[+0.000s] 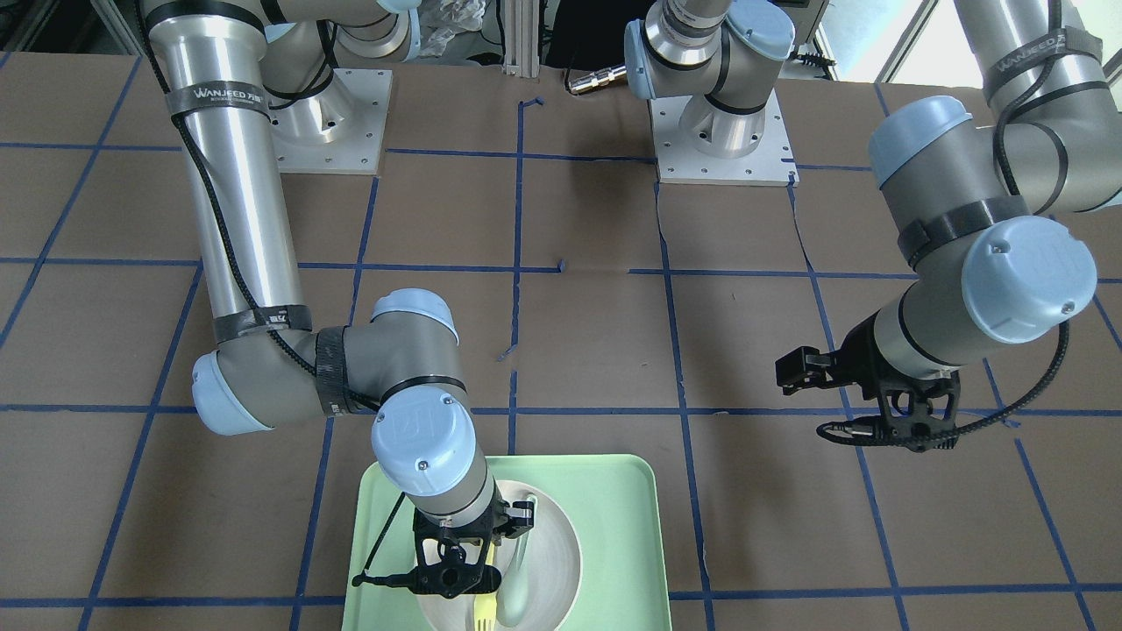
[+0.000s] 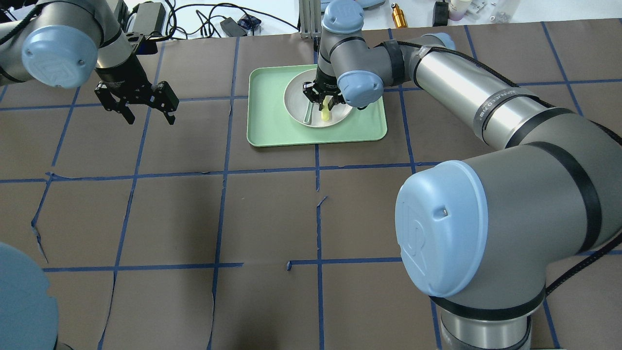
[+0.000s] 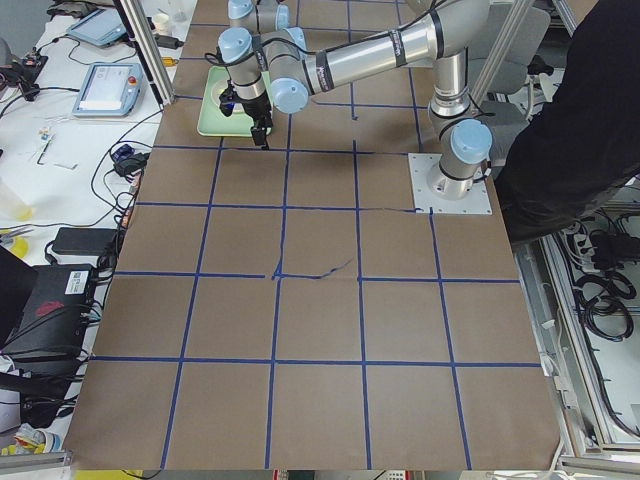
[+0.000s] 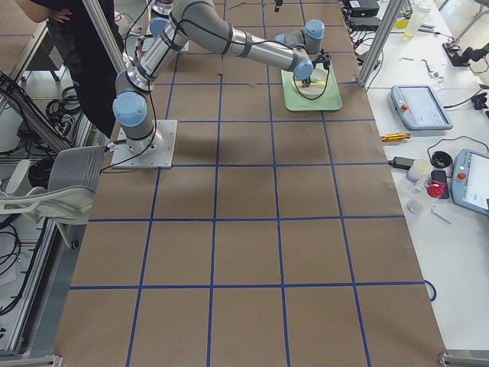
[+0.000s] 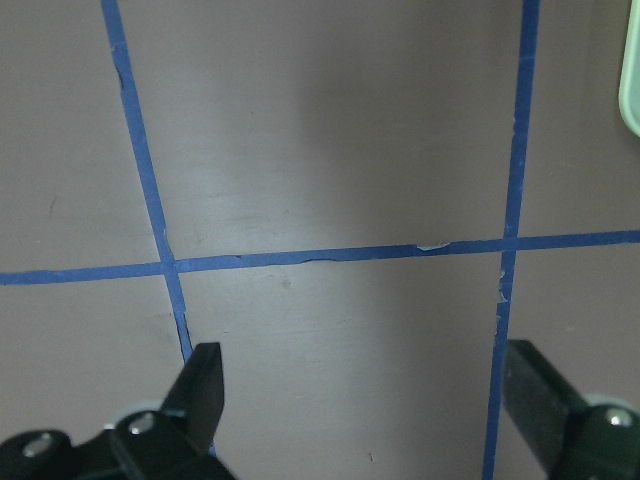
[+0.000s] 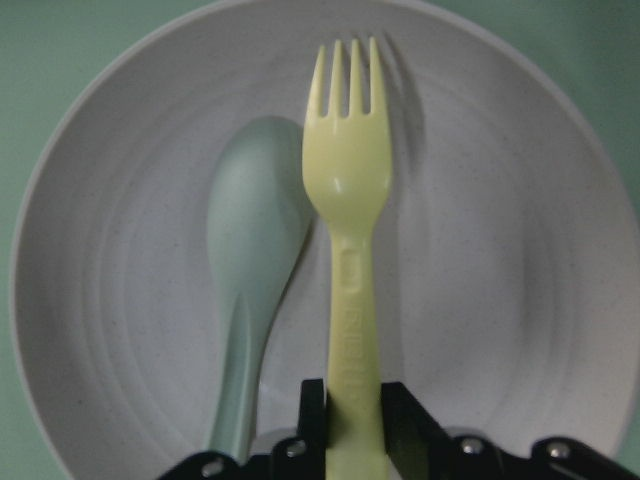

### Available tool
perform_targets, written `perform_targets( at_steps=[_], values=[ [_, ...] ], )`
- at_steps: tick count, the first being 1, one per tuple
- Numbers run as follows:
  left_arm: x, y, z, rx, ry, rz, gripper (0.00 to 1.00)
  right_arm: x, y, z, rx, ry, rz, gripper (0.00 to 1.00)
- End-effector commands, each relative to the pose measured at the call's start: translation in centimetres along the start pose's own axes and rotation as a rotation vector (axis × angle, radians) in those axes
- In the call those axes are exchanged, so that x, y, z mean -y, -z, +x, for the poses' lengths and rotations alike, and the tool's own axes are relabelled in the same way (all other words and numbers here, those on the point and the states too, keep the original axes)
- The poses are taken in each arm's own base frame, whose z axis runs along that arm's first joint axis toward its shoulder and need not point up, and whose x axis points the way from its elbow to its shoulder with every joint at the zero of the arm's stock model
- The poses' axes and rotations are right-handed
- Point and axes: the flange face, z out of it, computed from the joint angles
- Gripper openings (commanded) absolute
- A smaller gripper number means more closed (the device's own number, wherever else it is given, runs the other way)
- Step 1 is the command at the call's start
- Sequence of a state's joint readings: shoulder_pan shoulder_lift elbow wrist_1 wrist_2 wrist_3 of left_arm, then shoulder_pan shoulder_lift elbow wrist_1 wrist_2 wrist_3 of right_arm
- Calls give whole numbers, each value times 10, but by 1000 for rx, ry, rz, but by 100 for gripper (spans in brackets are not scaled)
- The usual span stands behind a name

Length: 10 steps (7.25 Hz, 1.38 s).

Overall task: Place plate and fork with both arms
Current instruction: 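Carry the yellow fork with the right gripper beside the plate on the tray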

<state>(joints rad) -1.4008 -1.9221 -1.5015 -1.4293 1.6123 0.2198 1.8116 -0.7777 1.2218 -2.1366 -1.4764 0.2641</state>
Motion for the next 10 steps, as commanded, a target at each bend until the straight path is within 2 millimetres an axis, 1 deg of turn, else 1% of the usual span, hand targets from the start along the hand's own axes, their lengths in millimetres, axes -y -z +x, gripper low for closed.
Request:
perform_targets(
  at_steps=[1,2,3,4,6,7,8,9,10],
  values=[
    [1,1,-2,3,-5,9,100,3,37,-1,0,-5,47,0],
    [1,1,-2,5,-28,14,100,5,63,13,-13,0,58,0],
    [1,1,-2,5,-26,14,100,7,70,42,-52,25,21,0],
    [1,1,-1,3,-26,14,100,18,70,75,-57,10,16,0],
    [1,1,1,3,-16,13,100,7,27,105,-69,70,-66,0],
    [1,2,5,5,-22,16,100,8,26,108,-58,64,-65,0],
    [1,1,9,5,-26,15,100,6,18,110,-72,66,-80,0],
    [1,2,9,5,-26,15,100,5,17,110,-65,55,-81,5],
    [-1,6,10,10,-27,20,100,4,15,109,-58,48,-85,77]
  ],
)
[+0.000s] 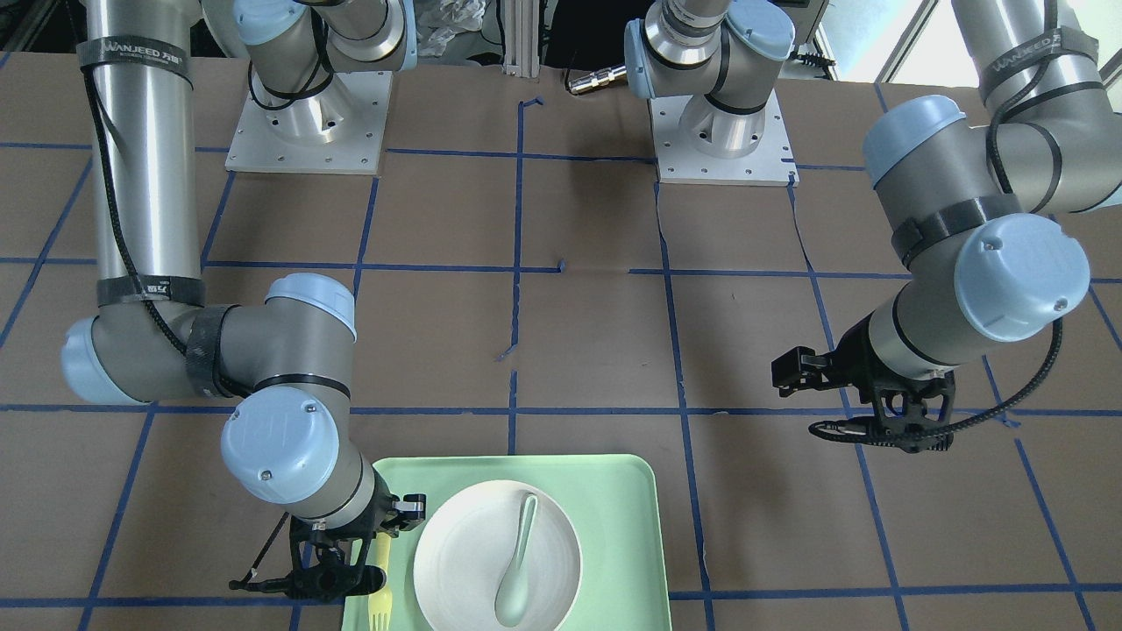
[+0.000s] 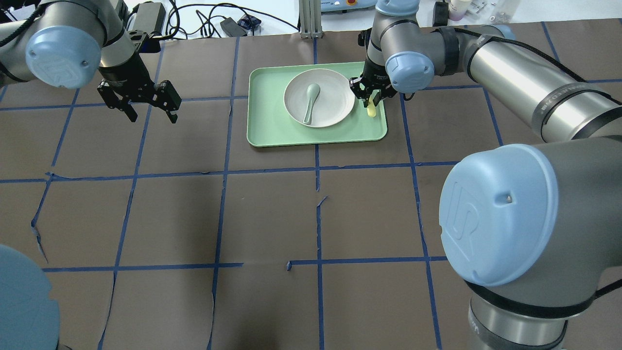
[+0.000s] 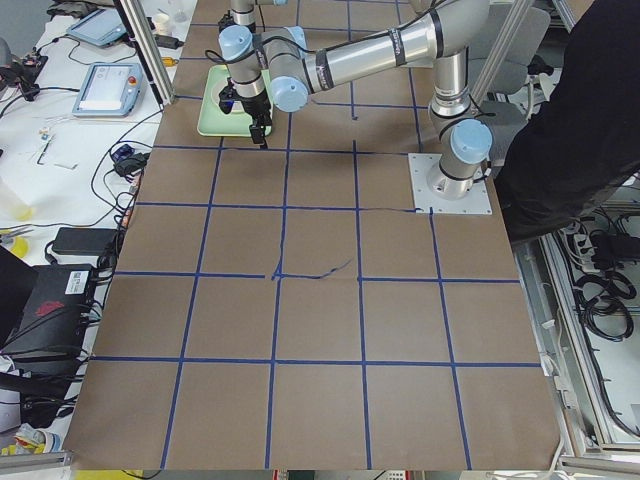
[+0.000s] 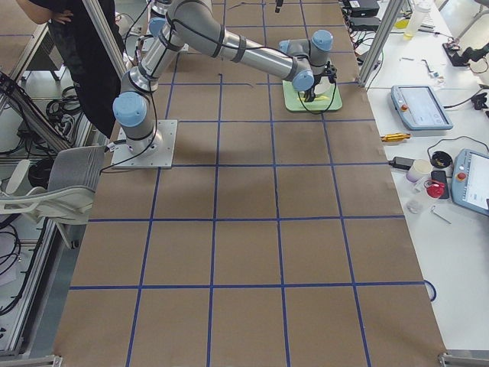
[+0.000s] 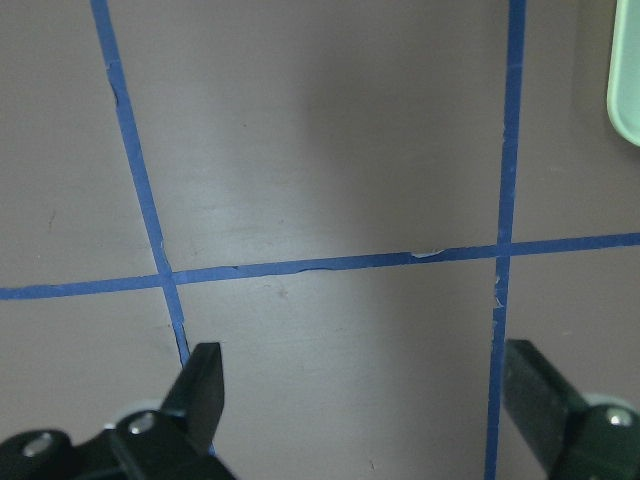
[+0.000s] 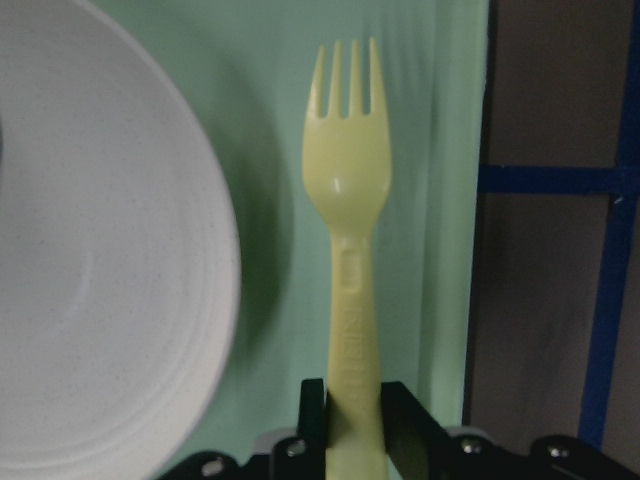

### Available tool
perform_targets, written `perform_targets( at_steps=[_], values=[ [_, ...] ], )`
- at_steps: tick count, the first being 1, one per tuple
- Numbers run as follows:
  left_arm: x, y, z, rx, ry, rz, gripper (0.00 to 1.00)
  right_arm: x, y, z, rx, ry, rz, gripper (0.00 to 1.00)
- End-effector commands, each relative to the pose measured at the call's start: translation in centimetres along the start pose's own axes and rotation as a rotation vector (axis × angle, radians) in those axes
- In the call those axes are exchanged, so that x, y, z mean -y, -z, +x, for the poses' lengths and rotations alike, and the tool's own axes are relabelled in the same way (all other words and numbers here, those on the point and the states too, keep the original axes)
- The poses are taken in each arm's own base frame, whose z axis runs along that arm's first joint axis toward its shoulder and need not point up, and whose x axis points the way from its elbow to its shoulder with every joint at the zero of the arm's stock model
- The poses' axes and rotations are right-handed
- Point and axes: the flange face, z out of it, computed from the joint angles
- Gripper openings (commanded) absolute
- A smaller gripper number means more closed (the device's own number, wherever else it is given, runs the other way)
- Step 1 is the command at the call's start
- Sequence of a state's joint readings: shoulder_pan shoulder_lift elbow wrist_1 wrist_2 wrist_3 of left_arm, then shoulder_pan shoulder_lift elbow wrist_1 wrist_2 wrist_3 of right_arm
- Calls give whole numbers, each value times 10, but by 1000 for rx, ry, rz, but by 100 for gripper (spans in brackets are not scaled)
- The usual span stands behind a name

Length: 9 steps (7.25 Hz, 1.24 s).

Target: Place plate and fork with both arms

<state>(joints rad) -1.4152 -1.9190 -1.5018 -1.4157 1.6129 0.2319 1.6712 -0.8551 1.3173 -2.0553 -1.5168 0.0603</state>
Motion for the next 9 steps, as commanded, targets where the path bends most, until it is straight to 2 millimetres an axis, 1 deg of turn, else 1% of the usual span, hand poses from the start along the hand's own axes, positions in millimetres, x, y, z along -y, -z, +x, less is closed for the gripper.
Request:
perform_targets(
  at_steps=[1,2,3,4,5,6,7,8,9],
  values=[
    [-2,4,1,5,-2,3,100,-2,-4,1,-4,-11,-7,97],
    [-4,6,2,5,0,2,100,-3,6,1,-11,-12,6,100],
    [-8,15,5,8,0,12,100,-6,29,0,-9,-13,29,100],
    [-12,27,13,12,-11,34,100,-18,62,-1,-11,-11,32,100],
    [-17,42,31,22,-19,61,100,-38,89,4,-50,5,-14,100],
    [-24,50,52,21,82,74,100,-55,123,8,-81,3,8,100],
    [-33,56,83,21,110,80,100,-81,153,10,-104,4,-38,100],
    [-45,62,107,25,98,60,100,-105,185,13,-138,4,-74,100],
    [-58,76,120,14,146,63,100,-133,220,13,-139,4,-100,100]
  ],
)
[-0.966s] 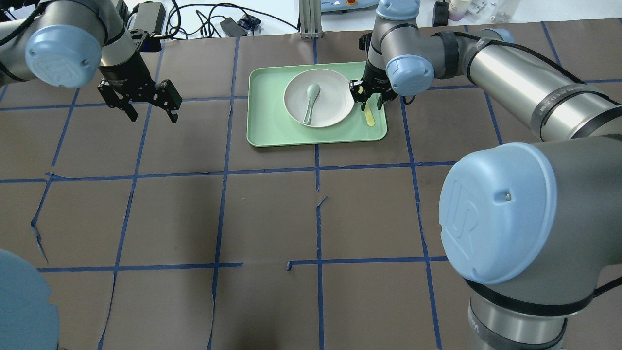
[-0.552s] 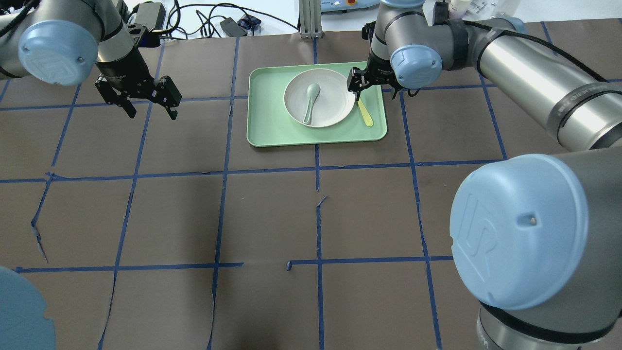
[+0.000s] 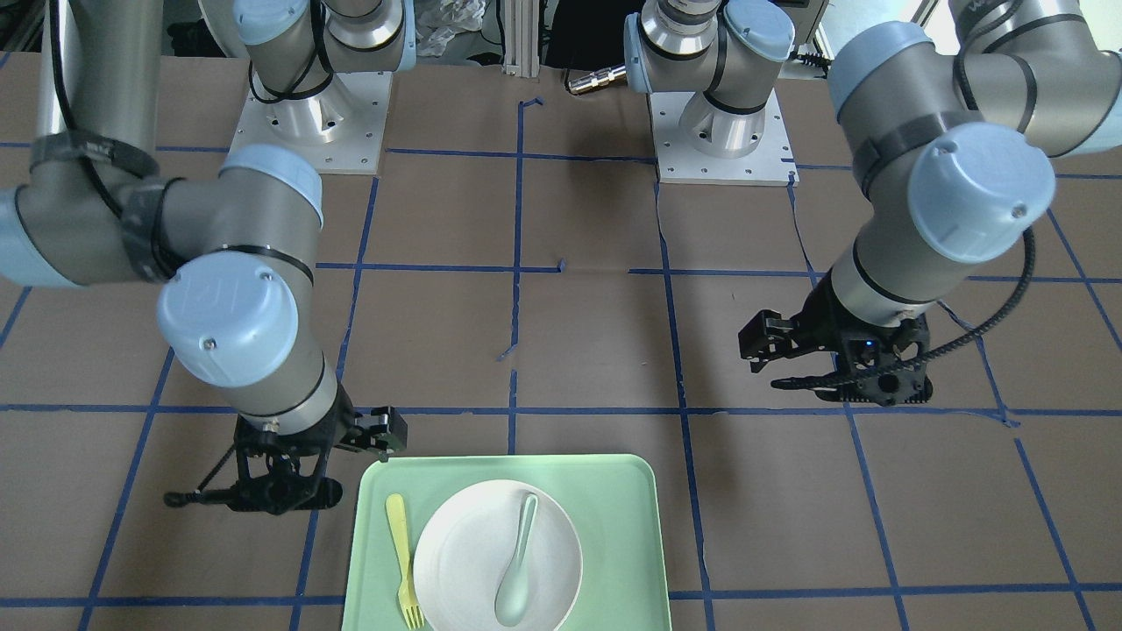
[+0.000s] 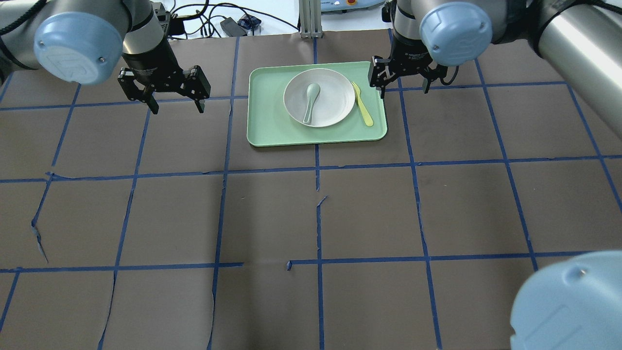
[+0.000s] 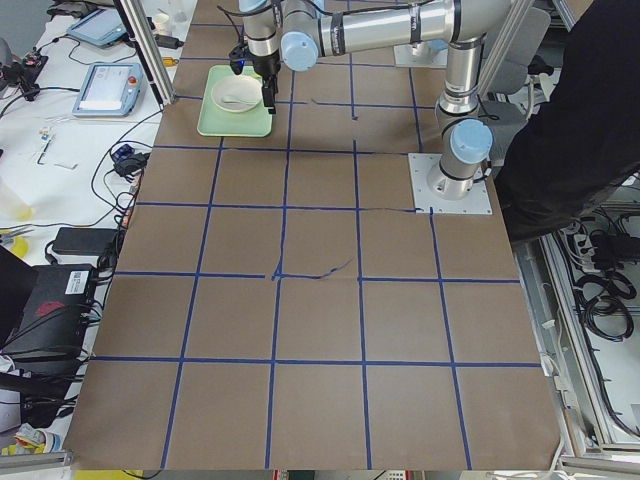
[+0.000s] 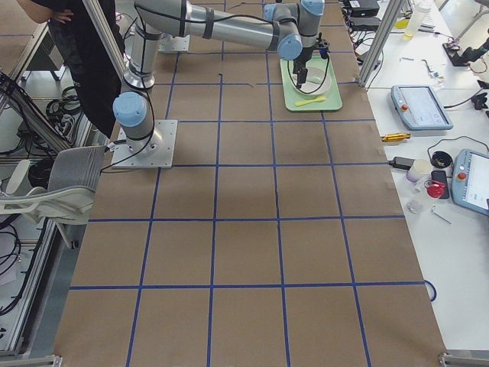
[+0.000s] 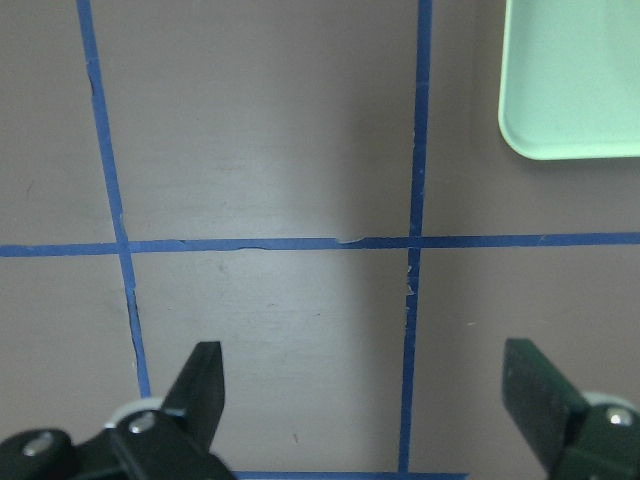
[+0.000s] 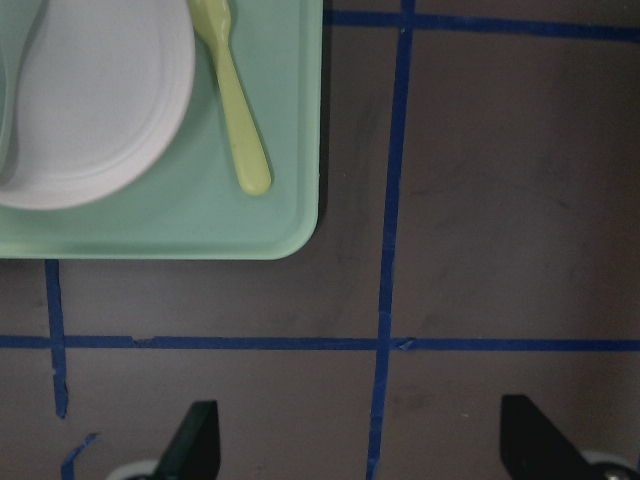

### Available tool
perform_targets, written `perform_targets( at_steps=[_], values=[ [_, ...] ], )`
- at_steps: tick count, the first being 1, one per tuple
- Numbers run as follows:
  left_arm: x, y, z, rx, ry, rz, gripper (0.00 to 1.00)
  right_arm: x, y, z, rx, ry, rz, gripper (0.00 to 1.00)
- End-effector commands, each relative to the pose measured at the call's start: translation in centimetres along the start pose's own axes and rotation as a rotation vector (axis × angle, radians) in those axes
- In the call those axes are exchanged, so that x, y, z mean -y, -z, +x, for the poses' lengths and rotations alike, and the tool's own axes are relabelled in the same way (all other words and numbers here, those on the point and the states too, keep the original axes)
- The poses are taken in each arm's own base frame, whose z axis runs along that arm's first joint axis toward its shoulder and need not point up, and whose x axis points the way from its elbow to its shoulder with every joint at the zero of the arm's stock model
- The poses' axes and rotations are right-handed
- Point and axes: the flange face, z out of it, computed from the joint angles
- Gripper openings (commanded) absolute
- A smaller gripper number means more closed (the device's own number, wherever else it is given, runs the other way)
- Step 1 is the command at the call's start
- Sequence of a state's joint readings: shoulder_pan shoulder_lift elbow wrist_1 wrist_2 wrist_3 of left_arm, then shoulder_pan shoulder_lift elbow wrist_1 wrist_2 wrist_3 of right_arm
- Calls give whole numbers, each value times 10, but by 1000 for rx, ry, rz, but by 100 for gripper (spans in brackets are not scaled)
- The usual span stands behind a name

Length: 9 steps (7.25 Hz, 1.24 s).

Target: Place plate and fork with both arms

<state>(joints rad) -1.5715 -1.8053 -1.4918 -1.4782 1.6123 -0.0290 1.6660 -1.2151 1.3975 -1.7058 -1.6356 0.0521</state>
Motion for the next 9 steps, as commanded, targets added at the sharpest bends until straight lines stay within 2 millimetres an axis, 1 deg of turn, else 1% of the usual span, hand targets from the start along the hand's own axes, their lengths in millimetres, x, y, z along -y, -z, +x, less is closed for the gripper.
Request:
perform_targets(
  at_steps=[1,2,3,4,5,6,7,8,9],
  values=[
    [-30,27,27,-8,45,-6,100,-58,56,2,-10,9,-65,100],
    [-35,32,31,-11,38,-8,100,-71,70,1,-8,4,-63,100],
    [-37,42,37,-84,39,6,100,-78,75,0,-1,5,-77,100],
    [-36,49,35,-125,34,16,100,-81,78,-5,18,8,-75,100],
    [-37,50,35,-110,31,21,100,-87,83,-12,32,19,-67,100],
    [-38,50,31,-103,36,8,100,-93,92,-11,33,17,-52,100],
    [-44,50,24,-19,33,-21,100,-93,92,-11,33,17,-53,100],
    [-45,54,22,6,31,-15,100,-94,91,-11,31,19,-63,100],
    [-50,55,24,19,23,-20,100,-95,90,-11,31,18,-65,100]
  ],
)
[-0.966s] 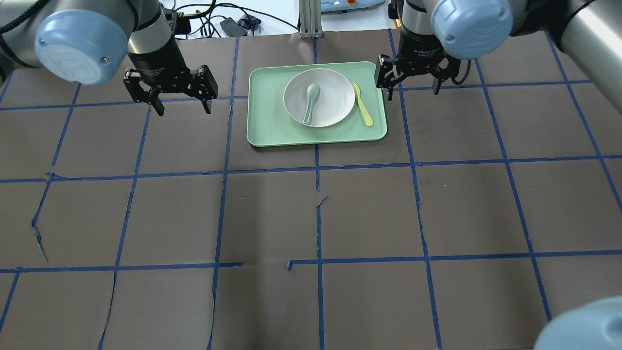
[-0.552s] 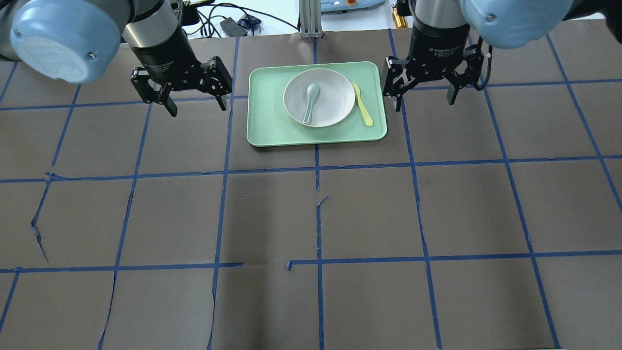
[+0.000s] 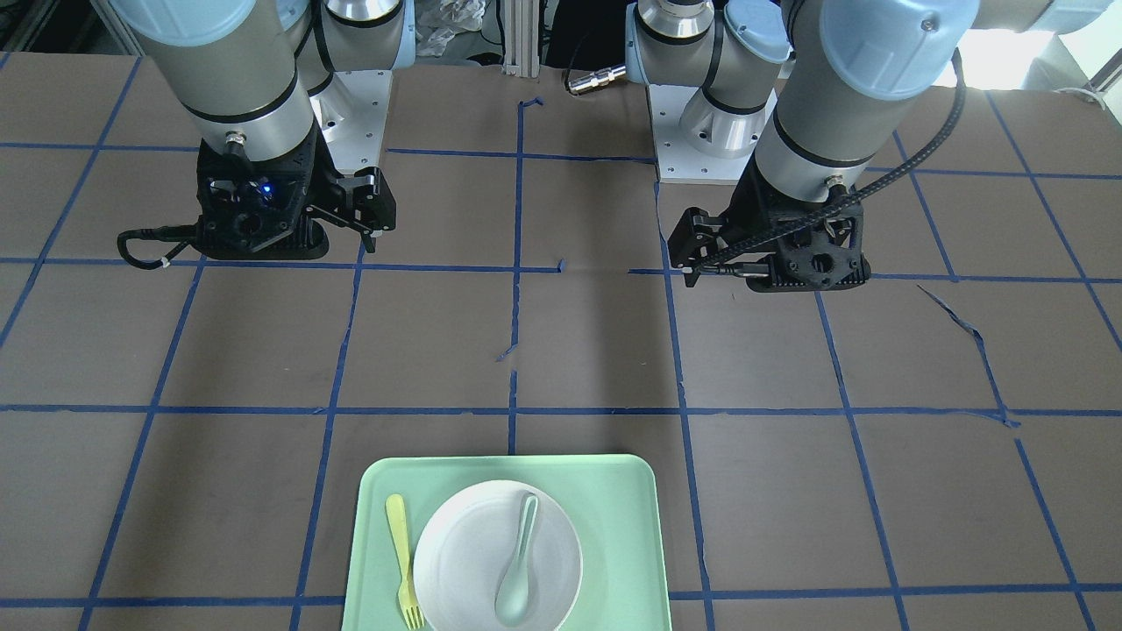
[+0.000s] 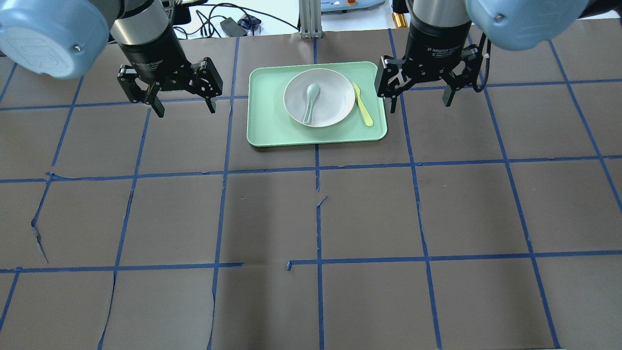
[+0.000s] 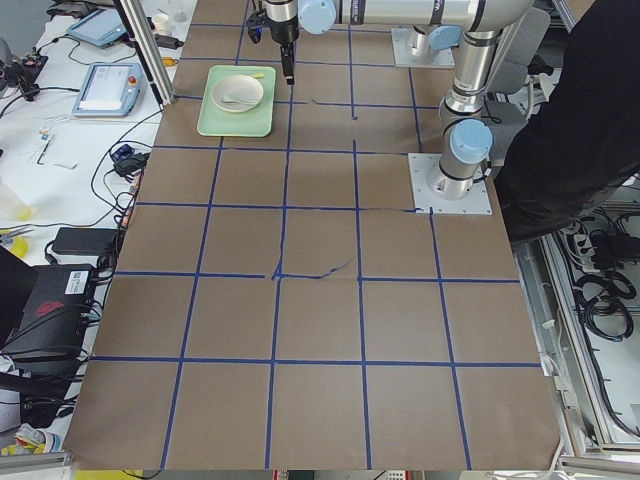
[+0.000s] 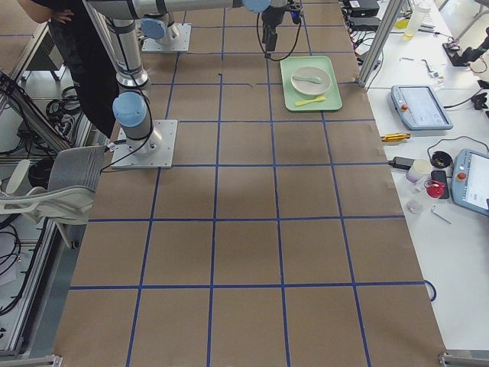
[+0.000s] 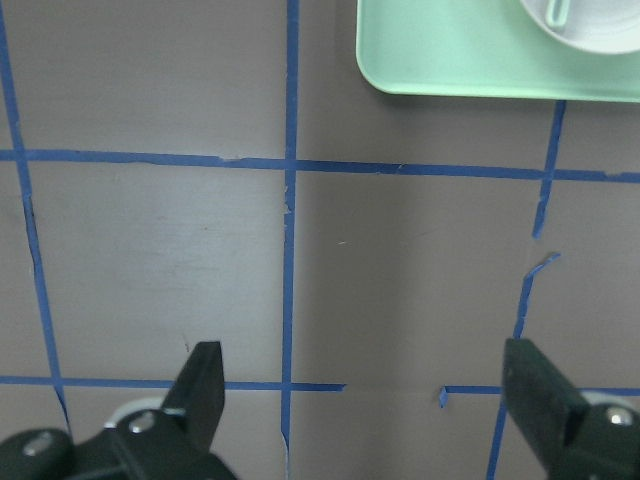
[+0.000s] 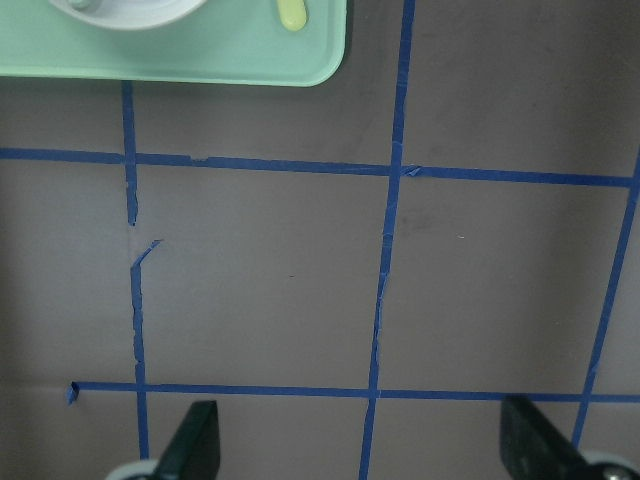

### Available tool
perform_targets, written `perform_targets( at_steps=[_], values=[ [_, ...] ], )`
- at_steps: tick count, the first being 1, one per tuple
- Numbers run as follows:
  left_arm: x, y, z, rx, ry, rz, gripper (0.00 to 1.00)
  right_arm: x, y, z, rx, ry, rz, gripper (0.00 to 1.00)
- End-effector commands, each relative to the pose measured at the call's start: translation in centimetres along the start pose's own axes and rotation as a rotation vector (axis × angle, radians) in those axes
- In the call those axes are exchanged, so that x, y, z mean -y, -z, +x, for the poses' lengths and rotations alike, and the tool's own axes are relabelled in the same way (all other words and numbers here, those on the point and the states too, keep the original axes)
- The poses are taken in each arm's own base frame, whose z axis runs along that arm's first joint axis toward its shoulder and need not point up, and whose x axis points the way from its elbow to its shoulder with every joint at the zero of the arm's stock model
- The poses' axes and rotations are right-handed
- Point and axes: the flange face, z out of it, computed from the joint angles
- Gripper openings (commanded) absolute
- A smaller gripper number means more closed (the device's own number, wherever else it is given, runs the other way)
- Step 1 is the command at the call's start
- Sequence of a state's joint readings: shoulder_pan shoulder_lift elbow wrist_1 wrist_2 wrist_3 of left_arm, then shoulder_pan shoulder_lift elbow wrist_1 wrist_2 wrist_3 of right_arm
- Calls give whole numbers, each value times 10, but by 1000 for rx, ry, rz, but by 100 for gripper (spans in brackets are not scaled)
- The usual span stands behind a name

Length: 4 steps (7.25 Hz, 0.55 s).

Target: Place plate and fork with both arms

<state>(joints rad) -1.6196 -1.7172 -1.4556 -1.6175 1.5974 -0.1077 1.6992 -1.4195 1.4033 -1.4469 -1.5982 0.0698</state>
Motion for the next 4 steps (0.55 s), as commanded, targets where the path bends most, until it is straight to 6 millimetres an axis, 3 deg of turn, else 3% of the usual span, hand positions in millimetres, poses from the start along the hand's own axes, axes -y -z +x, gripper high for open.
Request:
perform_targets(
  at_steps=[1,3,4],
  values=[
    [-9,4,1,31,-1,-16,100,-1,1,0,0,0,-1,100],
    [-17,9,2,23,2,-25,100,0,-1,0,1,1,-4,100],
    [-13,2,3,25,0,-39,100,-1,1,0,3,1,3,100]
  ],
)
